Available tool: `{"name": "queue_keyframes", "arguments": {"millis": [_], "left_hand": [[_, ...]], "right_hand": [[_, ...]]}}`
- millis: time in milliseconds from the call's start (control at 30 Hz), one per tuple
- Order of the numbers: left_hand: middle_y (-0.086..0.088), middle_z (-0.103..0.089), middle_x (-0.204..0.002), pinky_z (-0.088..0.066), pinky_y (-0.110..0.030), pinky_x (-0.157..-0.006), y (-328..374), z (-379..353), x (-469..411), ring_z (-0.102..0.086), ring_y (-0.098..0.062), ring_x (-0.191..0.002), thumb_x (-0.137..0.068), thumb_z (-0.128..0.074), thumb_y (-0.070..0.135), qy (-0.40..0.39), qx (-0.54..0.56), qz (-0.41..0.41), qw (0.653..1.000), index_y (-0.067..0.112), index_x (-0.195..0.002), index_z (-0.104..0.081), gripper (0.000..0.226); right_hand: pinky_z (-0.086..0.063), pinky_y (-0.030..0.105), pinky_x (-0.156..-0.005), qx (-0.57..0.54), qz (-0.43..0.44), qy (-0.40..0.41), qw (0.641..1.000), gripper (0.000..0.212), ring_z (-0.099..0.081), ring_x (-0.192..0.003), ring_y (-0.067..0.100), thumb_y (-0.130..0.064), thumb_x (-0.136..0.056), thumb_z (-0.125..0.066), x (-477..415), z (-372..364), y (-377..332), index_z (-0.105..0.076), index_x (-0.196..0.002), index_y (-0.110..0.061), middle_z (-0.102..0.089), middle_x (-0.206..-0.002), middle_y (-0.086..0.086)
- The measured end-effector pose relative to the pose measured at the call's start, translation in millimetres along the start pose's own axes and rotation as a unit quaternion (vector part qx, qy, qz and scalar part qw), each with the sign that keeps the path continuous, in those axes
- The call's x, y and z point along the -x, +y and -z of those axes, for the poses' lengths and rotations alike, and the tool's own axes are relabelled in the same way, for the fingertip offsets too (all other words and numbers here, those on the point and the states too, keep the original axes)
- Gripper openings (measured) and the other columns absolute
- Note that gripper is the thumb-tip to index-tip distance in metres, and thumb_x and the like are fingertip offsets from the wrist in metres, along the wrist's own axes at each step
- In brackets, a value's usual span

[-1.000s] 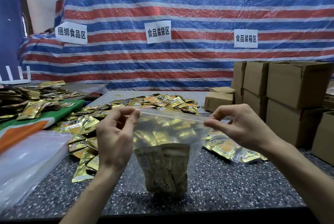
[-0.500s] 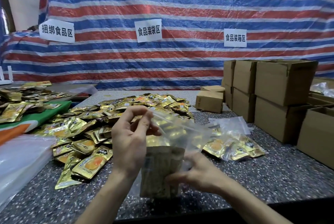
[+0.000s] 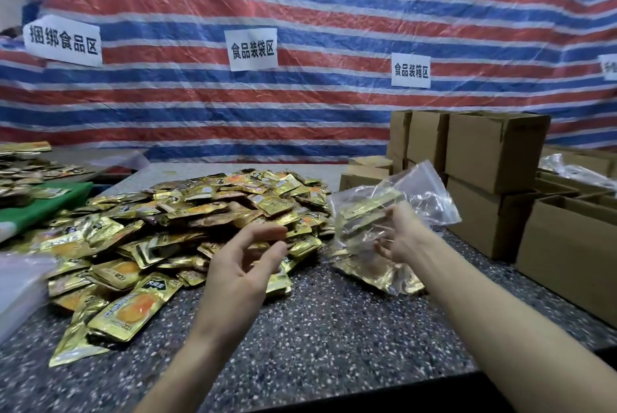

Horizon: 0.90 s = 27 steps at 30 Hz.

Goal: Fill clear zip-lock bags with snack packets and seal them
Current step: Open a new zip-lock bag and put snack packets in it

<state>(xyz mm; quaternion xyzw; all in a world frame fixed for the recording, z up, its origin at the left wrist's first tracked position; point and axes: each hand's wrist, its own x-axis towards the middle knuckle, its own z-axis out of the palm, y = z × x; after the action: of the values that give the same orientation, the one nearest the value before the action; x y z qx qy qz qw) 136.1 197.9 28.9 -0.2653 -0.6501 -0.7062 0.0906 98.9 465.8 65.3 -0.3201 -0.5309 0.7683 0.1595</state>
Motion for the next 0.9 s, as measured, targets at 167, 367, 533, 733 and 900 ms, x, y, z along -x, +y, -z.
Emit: {"name": "queue_keyframes", "arguments": {"millis": [167,367,533,733,900], "left_hand": [[0.016,-0.072,-0.104,-0.058,-0.026,-0.074,1.8,-12.9,-5.8,-0.069,-0.009,-0.096,-0.083,-0.064,0.041,-0.035,-0.012,0.002,0.999,0.042,-0.096,-0.071,0.015],[0.008,-0.074,-0.100,-0.057,-0.025,-0.074,7.4,-18.4,-6.0,-0.069,-0.009,-0.093,-0.092,-0.063,0.024,-0.060,-0.023,-0.012,0.998,0.030,-0.096,-0.074,0.014],[0.004,-0.075,-0.096,-0.054,-0.018,-0.066,7.7,-3.0,3.1,-0.070,-0.010,-0.087,-0.079,-0.061,0.040,-0.046,-0.012,0.000,0.999,0.029,-0.094,-0.074,0.022],[0.004,-0.075,-0.096,-0.054,-0.024,-0.076,-16.5,47.6,19.0,-0.070,-0.011,-0.092,-0.091,-0.065,0.023,0.032,-0.068,0.034,0.997,0.026,-0.104,-0.070,0.014],[0.018,-0.071,-0.093,-0.050,-0.012,-0.068,-37.6,120.7,20.8,-0.065,0.000,-0.089,-0.093,-0.067,0.023,0.110,-0.237,0.029,0.965,0.034,-0.100,-0.069,0.014]], "right_hand": [[-0.059,0.042,-0.087,-0.168,-0.056,-0.013,0.984,0.032,-0.056,-0.119,0.035,-0.012,-0.103,-0.036,-39.1,-11.2,2.4,-0.047,-0.132,-0.004,-0.049,-0.139,0.022],[-0.040,0.056,-0.108,-0.311,-0.114,-0.110,0.937,0.064,-0.028,-0.143,0.049,-0.032,-0.107,-0.031,-48.6,-10.2,11.6,-0.004,-0.157,-0.003,-0.010,-0.162,0.027],[-0.057,0.043,-0.084,-0.068,-0.113,-0.227,0.965,0.055,-0.063,-0.112,0.035,-0.037,-0.102,-0.041,-17.8,-13.1,29.7,-0.050,-0.136,0.006,-0.064,-0.127,0.023],[-0.055,0.030,-0.065,0.162,0.000,-0.340,0.926,0.033,-0.070,-0.077,0.019,-0.035,-0.100,-0.055,34.6,-49.5,88.2,-0.074,-0.105,-0.008,-0.076,-0.096,0.007],[-0.033,0.021,-0.040,0.157,0.156,-0.278,0.935,0.028,-0.048,-0.046,0.012,-0.025,-0.096,-0.063,45.1,-62.6,138.6,-0.071,-0.083,-0.001,-0.056,-0.062,0.005]]}}
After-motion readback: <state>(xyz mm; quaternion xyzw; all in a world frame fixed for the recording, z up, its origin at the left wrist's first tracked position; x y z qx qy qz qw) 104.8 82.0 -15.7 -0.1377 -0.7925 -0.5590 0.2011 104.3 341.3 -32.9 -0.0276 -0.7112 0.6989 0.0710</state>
